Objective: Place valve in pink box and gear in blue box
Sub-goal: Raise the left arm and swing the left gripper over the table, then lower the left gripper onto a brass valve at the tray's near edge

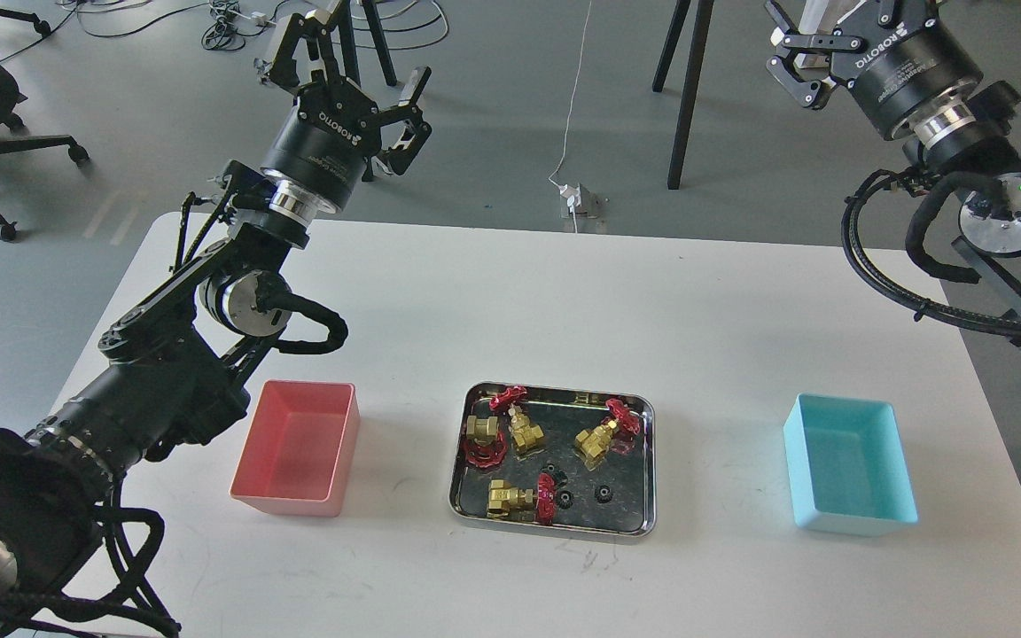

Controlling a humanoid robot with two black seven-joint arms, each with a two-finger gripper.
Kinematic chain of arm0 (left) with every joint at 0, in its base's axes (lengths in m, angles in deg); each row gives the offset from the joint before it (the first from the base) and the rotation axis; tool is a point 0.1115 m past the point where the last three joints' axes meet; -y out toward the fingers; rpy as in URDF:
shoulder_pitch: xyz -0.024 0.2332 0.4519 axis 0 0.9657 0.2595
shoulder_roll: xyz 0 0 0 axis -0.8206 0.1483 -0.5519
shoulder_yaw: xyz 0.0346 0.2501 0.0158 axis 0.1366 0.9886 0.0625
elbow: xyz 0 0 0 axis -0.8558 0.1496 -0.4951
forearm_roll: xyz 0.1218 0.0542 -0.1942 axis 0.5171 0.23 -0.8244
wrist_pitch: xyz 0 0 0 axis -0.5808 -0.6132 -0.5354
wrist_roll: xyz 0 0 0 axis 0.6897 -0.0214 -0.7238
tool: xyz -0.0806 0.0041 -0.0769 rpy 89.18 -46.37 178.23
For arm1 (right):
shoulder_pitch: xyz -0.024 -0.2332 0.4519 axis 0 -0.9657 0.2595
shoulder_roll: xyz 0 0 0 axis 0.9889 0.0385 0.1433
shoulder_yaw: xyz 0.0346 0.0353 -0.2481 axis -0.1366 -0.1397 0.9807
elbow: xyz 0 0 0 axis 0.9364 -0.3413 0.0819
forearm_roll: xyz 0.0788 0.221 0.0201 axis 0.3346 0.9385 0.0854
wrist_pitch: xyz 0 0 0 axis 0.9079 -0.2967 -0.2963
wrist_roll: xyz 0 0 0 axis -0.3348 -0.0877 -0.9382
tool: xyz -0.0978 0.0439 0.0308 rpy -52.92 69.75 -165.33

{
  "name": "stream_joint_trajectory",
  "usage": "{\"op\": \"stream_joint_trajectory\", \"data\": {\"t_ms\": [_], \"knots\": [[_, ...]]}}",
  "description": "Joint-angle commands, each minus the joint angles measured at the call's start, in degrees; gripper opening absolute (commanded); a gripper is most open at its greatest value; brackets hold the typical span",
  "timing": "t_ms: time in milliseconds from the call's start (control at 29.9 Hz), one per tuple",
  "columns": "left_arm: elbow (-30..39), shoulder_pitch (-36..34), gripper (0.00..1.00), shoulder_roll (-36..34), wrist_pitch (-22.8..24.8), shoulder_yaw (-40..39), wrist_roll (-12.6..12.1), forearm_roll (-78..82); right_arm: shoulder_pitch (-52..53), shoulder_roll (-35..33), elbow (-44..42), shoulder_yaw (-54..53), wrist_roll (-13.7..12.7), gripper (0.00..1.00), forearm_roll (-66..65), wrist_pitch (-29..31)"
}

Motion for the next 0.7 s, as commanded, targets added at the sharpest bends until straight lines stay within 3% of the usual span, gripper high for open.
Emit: {"op": "stream_joint_trajectory", "data": {"t_ms": [0, 134, 334, 401, 534, 668], "knots": [[9.54, -0.17, 1.00, -2.14, 0.00, 0.83, -0.01, 1.12, 1.04, -0.34, 0.03, 0.24, -0.02, 1.00, -0.05, -1.81], [17.81, -4.37, 1.00, -11.88, 0.00, 6.25, -0.01, 9.72, 1.04, -1.22, 0.20, 0.24, -0.02, 1.00, -0.05, -5.32], [26.95, -24.56, 1.00, -24.90, 0.00, 34.35, -0.01, 18.15, 0.78, -1.22, 0.20, 0.24, -0.02, 1.00, -0.05, -6.39], [29.68, -34.05, 0.99, -26.49, -3.02, 45.68, -0.01, 23.69, 0.69, -1.22, 0.21, 0.24, -0.02, 1.00, -0.05, -6.39], [33.90, -51.90, 0.99, -24.05, -9.18, 68.99, -0.01, 33.28, 0.60, -1.22, 0.21, 0.24, -0.02, 1.00, -0.05, -6.39], [34.79, -60.54, 0.99, -14.30, -14.97, 86.48, -0.01, 42.41, 0.08, -1.22, 0.21, 0.24, -0.02, 1.00, -0.05, -6.39]]}}
